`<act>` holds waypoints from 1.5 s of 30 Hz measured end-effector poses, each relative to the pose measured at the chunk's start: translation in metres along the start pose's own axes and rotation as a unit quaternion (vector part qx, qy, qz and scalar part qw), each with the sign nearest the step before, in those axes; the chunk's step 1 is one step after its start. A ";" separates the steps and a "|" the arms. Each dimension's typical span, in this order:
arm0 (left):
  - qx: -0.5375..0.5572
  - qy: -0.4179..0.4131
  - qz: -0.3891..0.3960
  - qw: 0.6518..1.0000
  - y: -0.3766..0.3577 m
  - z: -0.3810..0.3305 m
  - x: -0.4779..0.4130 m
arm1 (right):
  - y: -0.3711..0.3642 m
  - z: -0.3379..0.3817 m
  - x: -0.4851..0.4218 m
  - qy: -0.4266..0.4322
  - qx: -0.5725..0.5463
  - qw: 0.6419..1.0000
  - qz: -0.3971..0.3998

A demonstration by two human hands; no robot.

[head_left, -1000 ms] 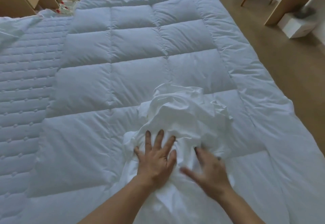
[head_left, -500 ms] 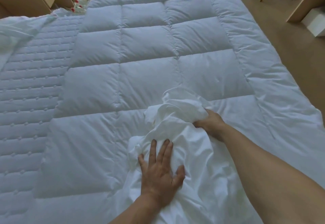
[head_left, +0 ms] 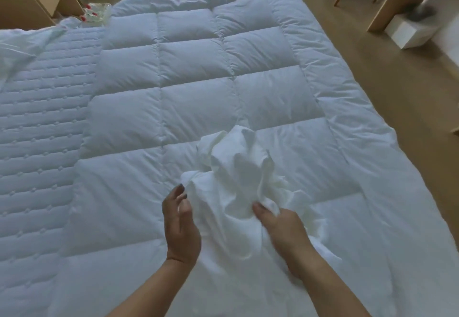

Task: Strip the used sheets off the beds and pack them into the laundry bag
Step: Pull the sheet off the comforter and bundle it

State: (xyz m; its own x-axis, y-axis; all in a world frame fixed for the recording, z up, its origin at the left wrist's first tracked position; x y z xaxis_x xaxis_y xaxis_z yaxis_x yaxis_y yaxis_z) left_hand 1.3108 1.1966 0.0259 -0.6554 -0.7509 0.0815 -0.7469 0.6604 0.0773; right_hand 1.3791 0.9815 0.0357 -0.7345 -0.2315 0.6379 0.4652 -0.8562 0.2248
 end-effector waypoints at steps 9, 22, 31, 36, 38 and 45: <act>-0.543 -0.199 0.447 0.682 -0.104 -0.022 0.018 | -0.004 -0.029 0.053 0.308 0.443 0.770 -0.340; -0.597 -0.118 0.362 0.707 -0.086 0.044 -0.013 | -0.032 -0.095 0.020 0.134 0.365 0.880 -0.271; -0.480 0.194 0.332 0.789 -0.092 0.119 -0.064 | -0.003 -0.104 -0.095 -0.046 0.166 0.973 -0.155; -0.361 0.217 0.313 0.851 -0.090 0.113 -0.074 | 0.001 -0.105 -0.109 -0.066 0.081 0.991 -0.087; -0.232 0.270 0.312 0.881 -0.093 0.104 -0.065 | 0.001 -0.098 -0.111 -0.045 0.031 0.997 -0.056; 0.151 0.426 0.330 0.829 -0.125 0.065 -0.018 | 0.048 -0.017 -0.095 0.065 -0.006 0.997 0.043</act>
State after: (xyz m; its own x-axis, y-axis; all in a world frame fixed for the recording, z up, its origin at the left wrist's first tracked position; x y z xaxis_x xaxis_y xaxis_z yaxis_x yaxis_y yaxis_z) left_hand 1.4087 1.1264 -0.0494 -0.7113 0.1372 0.6893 -0.3355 0.7955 -0.5046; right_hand 1.4628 0.9547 -0.0261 -0.7498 -0.3621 0.5538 0.5241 -0.8359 0.1630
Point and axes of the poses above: each hand's wrist, its own x-axis away from the middle knuckle, its own y-axis out of the back of the hand, z = x × y, the point moved 7 cm from there along -x, towards the middle knuckle, and after that the axes turned 5 degrees about x, right-handed, at the moved point
